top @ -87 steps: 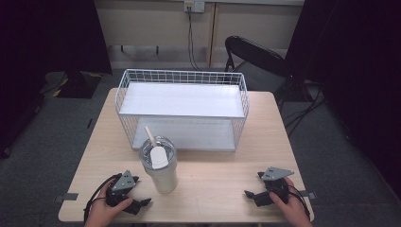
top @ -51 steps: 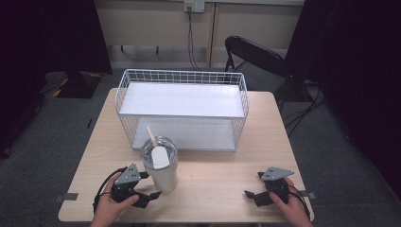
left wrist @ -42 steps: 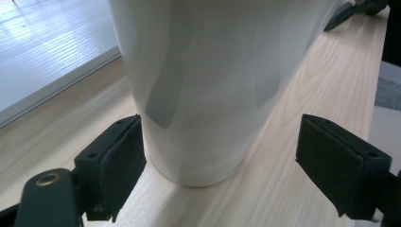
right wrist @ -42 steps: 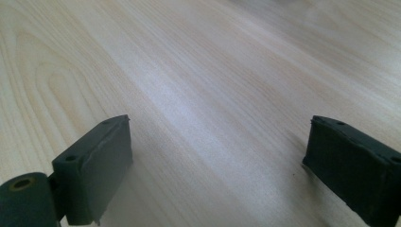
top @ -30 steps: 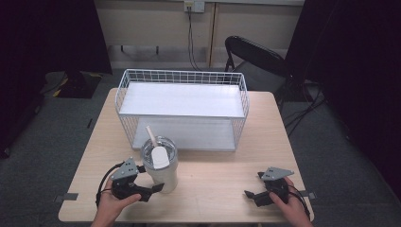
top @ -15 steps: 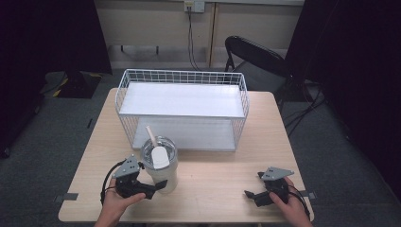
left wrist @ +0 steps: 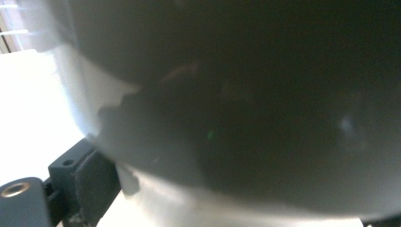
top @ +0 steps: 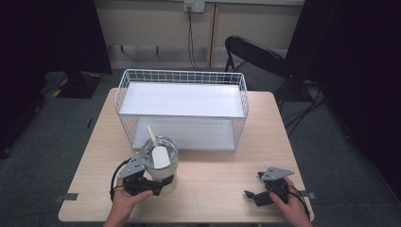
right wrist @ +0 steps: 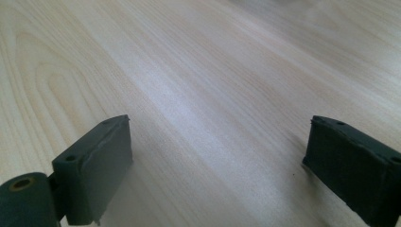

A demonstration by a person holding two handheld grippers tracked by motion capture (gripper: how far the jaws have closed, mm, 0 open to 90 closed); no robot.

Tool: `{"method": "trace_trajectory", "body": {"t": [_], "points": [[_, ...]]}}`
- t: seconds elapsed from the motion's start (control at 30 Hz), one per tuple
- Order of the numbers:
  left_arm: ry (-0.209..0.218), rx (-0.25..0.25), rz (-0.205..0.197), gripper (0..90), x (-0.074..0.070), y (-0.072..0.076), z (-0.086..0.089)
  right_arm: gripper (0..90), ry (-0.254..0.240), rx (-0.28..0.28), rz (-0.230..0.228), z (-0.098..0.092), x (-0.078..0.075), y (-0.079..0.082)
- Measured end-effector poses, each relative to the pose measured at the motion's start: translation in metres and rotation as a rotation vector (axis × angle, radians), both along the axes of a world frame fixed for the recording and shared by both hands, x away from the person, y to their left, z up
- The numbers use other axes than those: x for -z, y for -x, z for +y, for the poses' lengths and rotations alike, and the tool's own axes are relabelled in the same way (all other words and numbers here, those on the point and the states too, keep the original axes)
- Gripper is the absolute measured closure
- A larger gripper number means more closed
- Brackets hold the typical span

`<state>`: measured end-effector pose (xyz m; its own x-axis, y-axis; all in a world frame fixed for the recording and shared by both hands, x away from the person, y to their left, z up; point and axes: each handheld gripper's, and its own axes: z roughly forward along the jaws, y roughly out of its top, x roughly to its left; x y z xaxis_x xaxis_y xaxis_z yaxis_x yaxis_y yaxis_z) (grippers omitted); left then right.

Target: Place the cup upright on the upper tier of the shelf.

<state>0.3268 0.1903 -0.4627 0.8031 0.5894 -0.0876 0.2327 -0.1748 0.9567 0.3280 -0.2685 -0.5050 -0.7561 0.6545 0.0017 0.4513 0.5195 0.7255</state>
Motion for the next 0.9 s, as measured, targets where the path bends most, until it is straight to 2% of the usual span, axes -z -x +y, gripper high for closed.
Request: {"method": "trace_trajectory", "body": {"t": [0.13, 0.27, 0.33, 0.47, 0.67, 0.9], "points": [[0.013, -0.019, -0.021, 7.4, 0.001, 0.002, -0.003, 7.6, 0.0, 0.0, 0.0, 0.0, 0.0, 0.0], [0.02, -0.033, -0.024, 8.2, 0.0, 0.002, -0.004, 7.6, 0.0, 0.0, 0.0, 0.0, 0.0, 0.0], [0.043, -0.042, -0.01, 8.3, 0.001, 0.001, -0.004, 7.6, 0.0, 0.0, 0.0, 0.0, 0.0, 0.0], [0.057, -0.042, 0.007, 8.6, -0.002, 0.001, -0.005, 7.6, 0.0, 0.0, 0.0, 0.0, 0.0, 0.0], [0.084, -0.045, 0.019, 8.6, -0.016, -0.001, -0.007, 7.6, 0.0, 0.0, 0.0, 0.0, 0.0, 0.0], [0.098, -0.063, 0.008, 8.7, -0.031, -0.007, -0.009, 7.6, 0.0, 0.0, 0.0, 0.0, 0.0, 0.0]]}}
